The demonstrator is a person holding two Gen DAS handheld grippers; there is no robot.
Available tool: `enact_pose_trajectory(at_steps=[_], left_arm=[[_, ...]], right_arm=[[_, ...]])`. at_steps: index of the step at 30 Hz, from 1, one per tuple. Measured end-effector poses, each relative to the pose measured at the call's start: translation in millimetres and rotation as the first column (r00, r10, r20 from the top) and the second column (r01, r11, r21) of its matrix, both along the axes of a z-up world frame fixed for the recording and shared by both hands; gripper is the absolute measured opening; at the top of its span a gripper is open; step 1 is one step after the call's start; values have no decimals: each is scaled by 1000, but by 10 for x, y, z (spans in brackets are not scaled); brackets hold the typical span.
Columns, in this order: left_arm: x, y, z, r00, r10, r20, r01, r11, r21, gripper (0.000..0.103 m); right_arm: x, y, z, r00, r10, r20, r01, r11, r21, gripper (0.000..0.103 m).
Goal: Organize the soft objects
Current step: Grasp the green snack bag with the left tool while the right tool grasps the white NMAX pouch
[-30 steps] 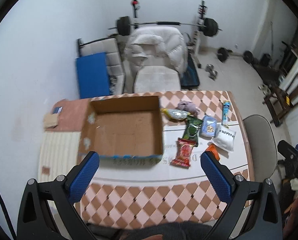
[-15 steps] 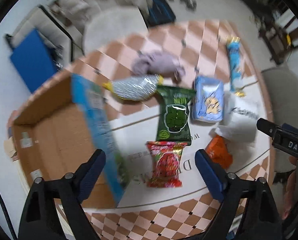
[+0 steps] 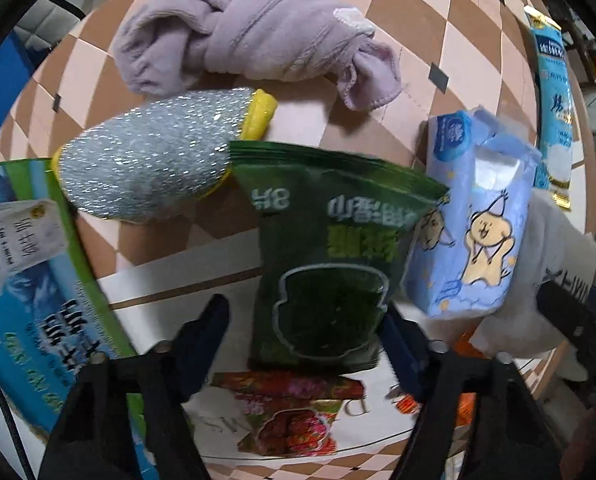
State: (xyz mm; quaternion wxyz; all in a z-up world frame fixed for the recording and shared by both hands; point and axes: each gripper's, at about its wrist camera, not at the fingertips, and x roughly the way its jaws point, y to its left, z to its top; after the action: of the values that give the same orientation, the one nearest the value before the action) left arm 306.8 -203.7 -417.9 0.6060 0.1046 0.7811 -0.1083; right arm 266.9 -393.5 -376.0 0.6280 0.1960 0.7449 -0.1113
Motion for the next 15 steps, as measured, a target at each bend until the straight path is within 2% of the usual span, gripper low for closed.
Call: enact_pose_trajectory(at_steps=[4, 6, 9, 13, 15], left_arm=[[-25, -59, 6, 1000, 5, 23, -5, 1000, 0, 42], [-39, -53, 137, 999, 3, 39, -3, 1000, -3, 34], [-1, -16, 370, 997, 14, 71, -14, 1000, -3, 33], [-11, 84, 714, 993, 36, 109, -35, 999, -12, 32], [-38, 220, 927, 990, 59, 129, -54, 998, -39, 32]], right_arm=[[6, 6, -166, 999, -8, -37, 8, 1000, 11, 99], [-18, 17, -262, 998, -22, -55, 24, 999, 36, 85], [-84, 15, -293, 999, -25, -37, 26, 999, 26, 74], [-137, -12, -136, 1000, -4, -3, 4, 1000, 20, 70], [-197, 1, 14, 1000, 9, 27, -10, 1000, 25, 70]])
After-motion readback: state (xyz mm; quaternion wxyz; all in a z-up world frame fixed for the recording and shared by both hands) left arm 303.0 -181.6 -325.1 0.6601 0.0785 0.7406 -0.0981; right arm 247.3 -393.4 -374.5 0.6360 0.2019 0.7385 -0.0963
